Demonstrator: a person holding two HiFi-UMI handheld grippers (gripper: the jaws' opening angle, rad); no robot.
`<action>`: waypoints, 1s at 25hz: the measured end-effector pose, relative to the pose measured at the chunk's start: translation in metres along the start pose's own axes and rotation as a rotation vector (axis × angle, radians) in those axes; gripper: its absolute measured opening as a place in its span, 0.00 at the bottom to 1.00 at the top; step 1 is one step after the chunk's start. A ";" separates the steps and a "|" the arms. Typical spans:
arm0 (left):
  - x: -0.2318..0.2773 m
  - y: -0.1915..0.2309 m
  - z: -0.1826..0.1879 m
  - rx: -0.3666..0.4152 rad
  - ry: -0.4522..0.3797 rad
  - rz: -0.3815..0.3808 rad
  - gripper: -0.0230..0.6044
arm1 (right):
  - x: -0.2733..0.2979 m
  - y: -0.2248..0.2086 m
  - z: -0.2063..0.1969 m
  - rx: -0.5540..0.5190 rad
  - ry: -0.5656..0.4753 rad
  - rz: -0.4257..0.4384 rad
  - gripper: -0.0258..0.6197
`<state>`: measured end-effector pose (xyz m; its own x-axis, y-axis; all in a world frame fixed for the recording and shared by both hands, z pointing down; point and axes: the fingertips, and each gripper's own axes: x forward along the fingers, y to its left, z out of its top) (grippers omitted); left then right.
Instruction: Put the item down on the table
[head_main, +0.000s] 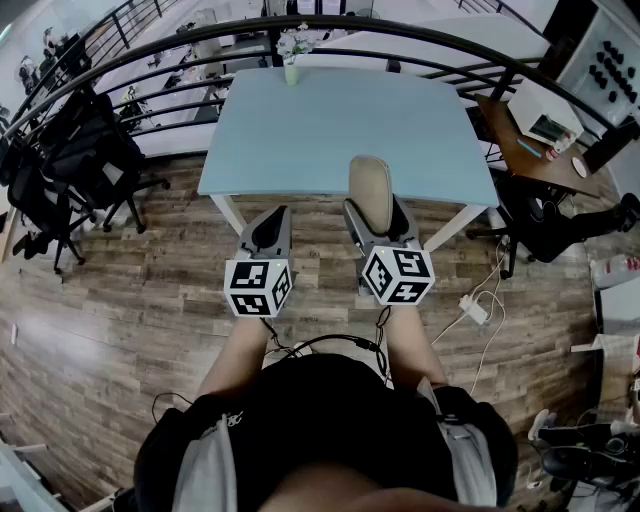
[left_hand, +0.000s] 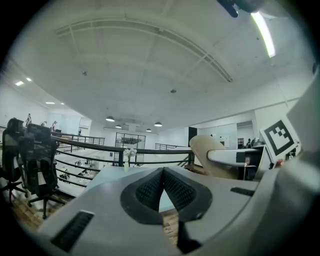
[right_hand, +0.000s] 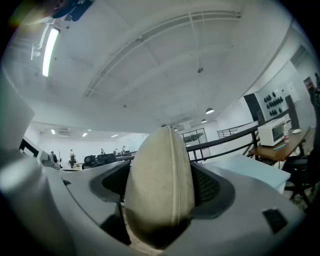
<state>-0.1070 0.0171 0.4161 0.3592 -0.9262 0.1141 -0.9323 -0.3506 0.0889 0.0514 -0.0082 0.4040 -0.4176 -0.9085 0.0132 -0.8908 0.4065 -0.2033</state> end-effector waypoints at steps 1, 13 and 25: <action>-0.005 -0.003 0.000 0.008 0.001 0.000 0.06 | -0.005 0.001 0.000 0.000 0.001 -0.002 0.62; -0.029 -0.019 0.008 0.025 -0.017 -0.015 0.06 | -0.030 0.011 -0.005 -0.006 0.013 -0.029 0.63; -0.026 0.002 0.007 0.007 -0.030 -0.035 0.06 | -0.015 0.020 -0.011 0.055 0.031 -0.042 0.63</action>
<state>-0.1190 0.0396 0.4068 0.3899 -0.9172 0.0818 -0.9197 -0.3834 0.0851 0.0380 0.0143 0.4105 -0.3860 -0.9210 0.0532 -0.8968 0.3611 -0.2556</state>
